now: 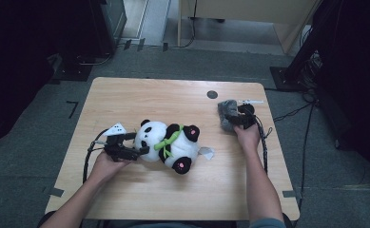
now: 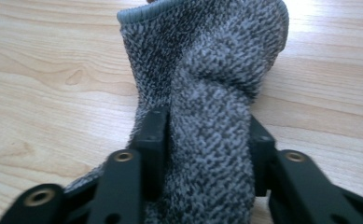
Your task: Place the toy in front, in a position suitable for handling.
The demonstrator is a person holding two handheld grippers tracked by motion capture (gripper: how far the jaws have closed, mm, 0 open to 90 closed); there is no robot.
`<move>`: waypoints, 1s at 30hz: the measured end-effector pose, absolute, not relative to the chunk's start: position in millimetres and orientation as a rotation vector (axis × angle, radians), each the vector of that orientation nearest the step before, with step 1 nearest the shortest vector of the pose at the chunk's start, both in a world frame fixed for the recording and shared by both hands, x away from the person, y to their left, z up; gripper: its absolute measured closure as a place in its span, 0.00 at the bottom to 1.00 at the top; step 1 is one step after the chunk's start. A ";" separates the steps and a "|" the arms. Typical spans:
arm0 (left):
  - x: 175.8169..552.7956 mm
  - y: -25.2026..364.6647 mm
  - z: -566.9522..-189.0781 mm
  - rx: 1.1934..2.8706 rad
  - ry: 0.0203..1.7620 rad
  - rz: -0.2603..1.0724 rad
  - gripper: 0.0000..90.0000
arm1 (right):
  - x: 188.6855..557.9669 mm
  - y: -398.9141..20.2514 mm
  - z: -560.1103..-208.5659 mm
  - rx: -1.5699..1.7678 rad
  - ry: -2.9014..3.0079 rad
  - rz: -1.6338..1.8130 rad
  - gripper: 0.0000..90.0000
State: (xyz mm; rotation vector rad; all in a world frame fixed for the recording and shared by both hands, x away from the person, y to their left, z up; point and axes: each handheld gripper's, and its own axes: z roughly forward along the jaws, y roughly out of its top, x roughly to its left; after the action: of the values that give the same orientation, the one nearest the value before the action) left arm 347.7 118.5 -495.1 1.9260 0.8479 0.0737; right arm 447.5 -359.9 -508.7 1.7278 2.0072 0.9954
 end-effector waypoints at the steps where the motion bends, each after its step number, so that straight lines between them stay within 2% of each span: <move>1: 348.0 118.2 -496.4 1.927 0.840 0.072 0.02 | 447.4 -358.8 -508.0 1.722 2.015 0.992 0.72; 4: 348.4 117.9 -498.5 1.929 0.848 0.052 0.03 | 447.6 -356.0 -505.5 1.713 2.028 0.971 0.78; 8: 344.0 118.5 -493.9 1.927 0.844 0.069 0.22 | 446.7 -353.4 -500.9 1.722 2.043 0.974 0.82; 16: 338.0 117.6 -490.1 1.940 0.859 0.106 0.38 | 436.4 -346.6 -467.9 1.661 2.061 1.063 0.83; 23: 334.9 116.1 -488.2 1.942 0.879 0.121 0.42 | 424.9 -321.0 -422.4 1.540 2.113 1.141 0.82; 30: 333.5 115.5 -486.5 1.948 0.883 0.132 0.43 | 415.2 -273.4 -375.5 1.387 2.195 1.226 0.82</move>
State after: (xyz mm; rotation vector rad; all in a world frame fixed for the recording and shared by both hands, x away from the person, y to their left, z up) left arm 333.5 115.5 -486.5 1.9478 0.8834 0.1319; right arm 415.2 -273.4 -375.5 1.3872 2.1955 1.2256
